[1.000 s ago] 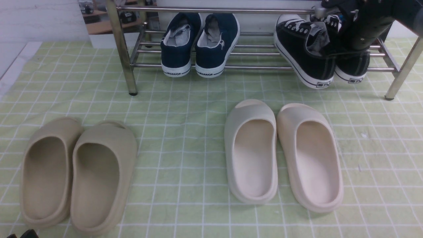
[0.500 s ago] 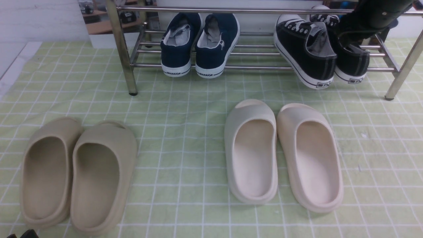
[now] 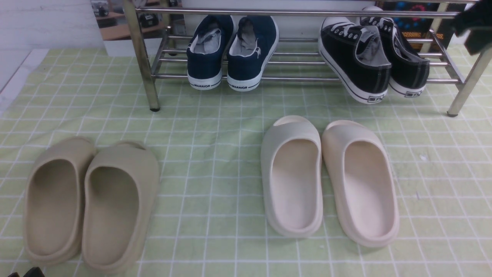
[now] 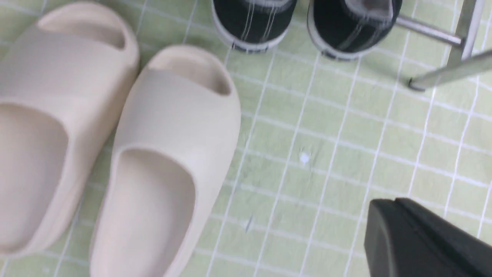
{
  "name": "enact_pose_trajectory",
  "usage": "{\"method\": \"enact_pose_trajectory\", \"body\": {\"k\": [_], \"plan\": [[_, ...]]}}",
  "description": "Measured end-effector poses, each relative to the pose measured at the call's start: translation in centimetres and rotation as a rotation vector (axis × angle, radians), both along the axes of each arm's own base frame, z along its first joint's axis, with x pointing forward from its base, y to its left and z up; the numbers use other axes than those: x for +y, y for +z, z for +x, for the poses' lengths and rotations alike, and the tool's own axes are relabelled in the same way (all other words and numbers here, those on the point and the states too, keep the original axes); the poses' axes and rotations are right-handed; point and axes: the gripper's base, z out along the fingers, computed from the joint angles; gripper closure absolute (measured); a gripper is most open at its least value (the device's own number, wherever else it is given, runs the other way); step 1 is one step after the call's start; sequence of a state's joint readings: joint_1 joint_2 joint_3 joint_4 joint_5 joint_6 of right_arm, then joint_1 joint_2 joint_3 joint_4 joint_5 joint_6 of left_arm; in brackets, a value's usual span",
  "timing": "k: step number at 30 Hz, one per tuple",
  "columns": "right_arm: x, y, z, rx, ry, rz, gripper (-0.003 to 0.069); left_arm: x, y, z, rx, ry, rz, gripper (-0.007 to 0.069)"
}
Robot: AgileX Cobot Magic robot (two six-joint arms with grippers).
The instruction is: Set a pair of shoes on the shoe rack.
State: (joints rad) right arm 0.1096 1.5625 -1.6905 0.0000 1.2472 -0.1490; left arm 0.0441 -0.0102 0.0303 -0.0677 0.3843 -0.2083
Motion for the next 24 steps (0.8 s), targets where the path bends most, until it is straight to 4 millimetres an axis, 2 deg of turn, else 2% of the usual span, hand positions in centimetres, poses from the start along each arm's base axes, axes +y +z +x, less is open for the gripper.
{"method": "enact_pose_trajectory", "body": {"k": [1, 2, 3, 4, 8, 9, 10, 11, 12, 13, 16, 19, 20, 23, 24], "plan": [[-0.1, -0.1, -1.5, 0.01, 0.001, 0.004, 0.0662, 0.0, 0.0, 0.0, 0.0, 0.0, 0.0, 0.0386], [-0.2, -0.2, -1.8, 0.012, 0.001, 0.004, 0.0662, 0.0, 0.0, 0.0, 0.0, 0.0, 0.0, 0.0386], [-0.3, -0.5, -4.2, 0.017, -0.001, 0.013, 0.0662, 0.0, 0.0, 0.0, 0.0, 0.0, 0.0, 0.0386], [-0.4, -0.5, -4.5, 0.019, -0.002, 0.014, 0.0662, 0.0, 0.0, 0.0, 0.0, 0.0, 0.0, 0.0386], [-0.7, -0.6, -11.2, -0.087, 0.0, 0.085, 0.0662, 0.0, 0.0, 0.0, 0.0, 0.0, 0.0, 0.0386], [-0.7, -0.9, -11.5, -0.086, 0.0, 0.089, 0.0662, 0.0, 0.0, 0.0, 0.0, 0.0, 0.0, 0.0386], [-0.8, -1.0, -13.6, -0.126, 0.002, 0.106, 0.0662, 0.0, 0.0, 0.0, 0.0, 0.0, 0.0, 0.0386], [-0.8, -1.0, -14.2, -0.137, 0.003, 0.11, 0.0662, 0.0, 0.0, 0.0, 0.0, 0.0, 0.0, 0.0386], [-1.1, -1.2, -16.7, -0.199, 0.005, 0.125, 0.0662, 0.0, 0.0, 0.0, 0.0, 0.0, 0.0, 0.0386], [-1.1, -1.2, -17.0, -0.206, 0.005, 0.126, 0.0662, 0.0, 0.0, 0.0, 0.0, 0.0, 0.0, 0.0386], [-1.7, -1.4, -21.7, -0.393, 0.005, 0.141, 0.0659, 0.0, 0.0, 0.0, 0.0, 0.0, 0.0, 0.0386], [-2.3, -1.2, -24.9, -0.597, 0.002, 0.138, 0.0659, 0.0, 0.0, 0.0, 0.0, 0.0, 0.0, 0.0386], [-2.3, -1.2, -25.1, -0.609, 0.002, 0.138, 0.0659, 0.0, 0.0, 0.0, 0.0, 0.0, 0.0, 0.0386], [-2.8, -1.2, -28.6, -0.806, 0.001, 0.147, 0.0657, 0.0, 0.0, 0.0, 0.0, 0.0, 0.0, 0.0386], [-2.9, -1.1, -29.1, -0.827, 0.002, 0.149, 0.0657, 0.0, 0.0, 0.0, 0.0, 0.0, 0.0, 0.0386]]}}
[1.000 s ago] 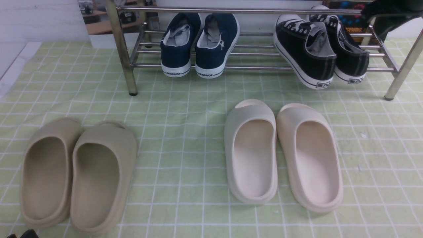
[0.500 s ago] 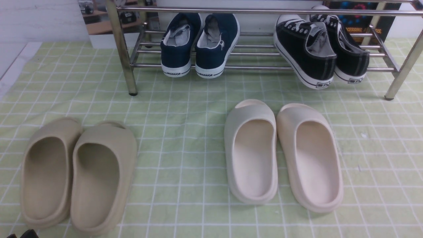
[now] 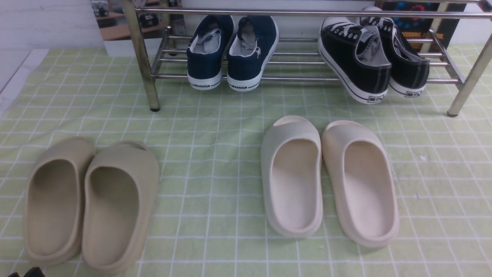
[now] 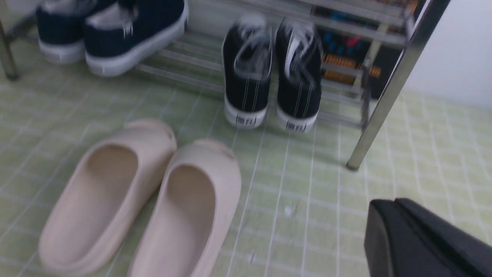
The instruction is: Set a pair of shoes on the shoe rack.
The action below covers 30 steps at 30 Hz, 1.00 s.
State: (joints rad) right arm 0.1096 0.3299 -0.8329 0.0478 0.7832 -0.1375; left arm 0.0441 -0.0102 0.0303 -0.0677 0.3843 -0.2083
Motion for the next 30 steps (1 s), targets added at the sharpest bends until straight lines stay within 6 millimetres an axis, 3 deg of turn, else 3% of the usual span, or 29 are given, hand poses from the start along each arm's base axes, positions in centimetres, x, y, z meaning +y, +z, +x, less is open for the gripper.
{"method": "enact_pose_trajectory", "body": {"k": [1, 2, 3, 7, 12, 15, 19, 25, 30], "plan": [[-0.2, -0.2, -1.8, -0.072, 0.0, 0.008, 0.0657, 0.0, 0.0, 0.0, 0.0, 0.0, 0.0, 0.0386], [-0.2, -0.2, -2.0, -0.082, -0.001, 0.009, 0.0657, 0.0, 0.0, 0.0, 0.0, 0.0, 0.0, 0.0386], [-0.4, -0.4, -3.8, -0.145, -0.001, 0.016, 0.0655, 0.0, 0.0, 0.0, 0.0, 0.0, 0.0, 0.0386], [-0.8, -0.8, -7.4, -0.284, -0.001, 0.031, 0.0655, 0.0, 0.0, 0.0, 0.0, 0.0, 0.0, 0.0386], [-1.2, -1.1, -8.8, -0.346, -0.026, 0.011, 0.0655, 0.0, 0.0, 0.0, 0.0, 0.0, 0.0, 0.0386], [-1.3, -1.4, -8.4, -0.339, -0.045, -0.011, 0.0655, 0.0, 0.0, 0.0, 0.0, 0.0, 0.0, 0.0386], [-1.2, -3.0, -6.4, -0.327, -0.051, -0.024, 0.0655, 0.0, 0.0, 0.0, 0.0, 0.0, 0.0, 0.0386], [-0.8, -10.2, -0.8, -0.219, -0.074, 0.005, 0.0655, 0.0, 0.0, 0.0, 0.0, 0.0, 0.0, 0.0386], [-0.8, -16.5, 1.5, -0.058, -0.118, 0.078, 0.0655, 0.0, 0.0, 0.0, 0.0, 0.0, 0.0, 0.0386]]}}
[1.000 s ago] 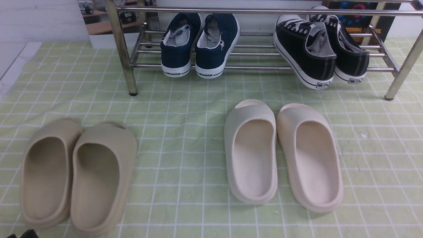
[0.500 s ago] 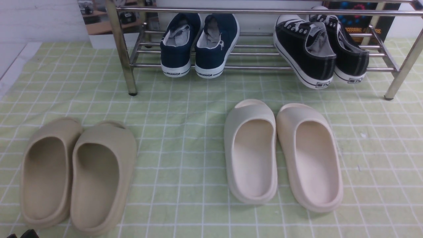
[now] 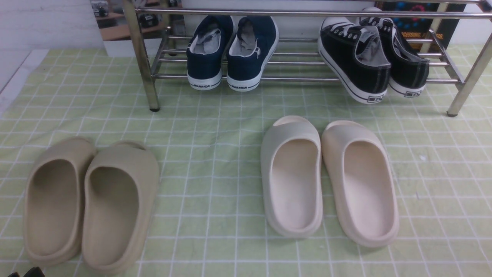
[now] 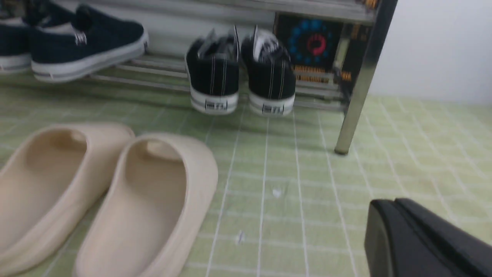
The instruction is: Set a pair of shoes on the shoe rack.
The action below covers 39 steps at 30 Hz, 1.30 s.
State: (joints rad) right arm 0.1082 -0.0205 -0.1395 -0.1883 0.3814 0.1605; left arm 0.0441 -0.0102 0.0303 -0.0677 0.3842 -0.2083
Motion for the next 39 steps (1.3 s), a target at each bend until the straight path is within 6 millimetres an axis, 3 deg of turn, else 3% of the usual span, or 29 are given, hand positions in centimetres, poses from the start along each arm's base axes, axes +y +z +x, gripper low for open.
{"method": "enact_pose_trajectory", "body": {"k": [7, 15, 39], "plan": [[-0.3, -4.7, 0.7, 0.115, -0.116, 0.123, 0.0655, 0.0, 0.0, 0.0, 0.0, 0.0, 0.0, 0.0386], [-0.5, -4.6, 0.9, 0.066, -0.15, 0.093, 0.0655, 0.0, 0.0, 0.0, 0.0, 0.0, 0.0, 0.0386], [-0.4, -5.3, 0.7, 0.159, -0.154, 0.098, 0.0654, 0.0, 0.0, 0.0, 0.0, 0.0, 0.0, 0.0387]]}}
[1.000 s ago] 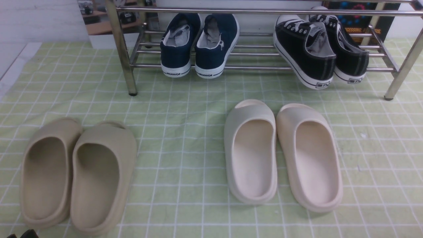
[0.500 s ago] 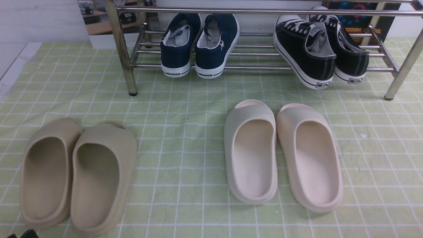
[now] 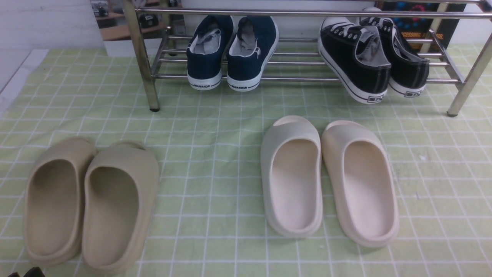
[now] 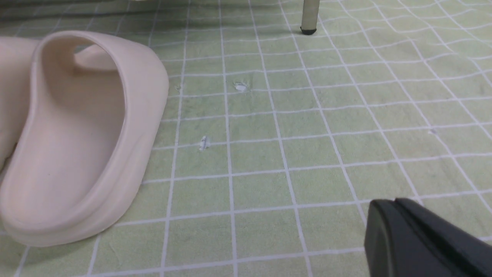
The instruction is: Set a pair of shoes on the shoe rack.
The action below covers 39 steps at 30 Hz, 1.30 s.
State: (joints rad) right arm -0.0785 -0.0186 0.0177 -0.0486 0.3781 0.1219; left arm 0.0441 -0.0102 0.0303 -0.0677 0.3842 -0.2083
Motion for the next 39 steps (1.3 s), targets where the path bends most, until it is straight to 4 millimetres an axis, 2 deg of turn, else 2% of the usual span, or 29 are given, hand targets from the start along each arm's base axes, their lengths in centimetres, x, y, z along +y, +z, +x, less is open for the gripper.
{"method": "enact_pose_trajectory", "body": {"k": [39], "plan": [[0.01, -0.01, -0.01, 0.002, 0.0, 0.002, 0.062, 0.0, 0.0, 0.0, 0.0, 0.0, 0.0, 0.0387]]}}
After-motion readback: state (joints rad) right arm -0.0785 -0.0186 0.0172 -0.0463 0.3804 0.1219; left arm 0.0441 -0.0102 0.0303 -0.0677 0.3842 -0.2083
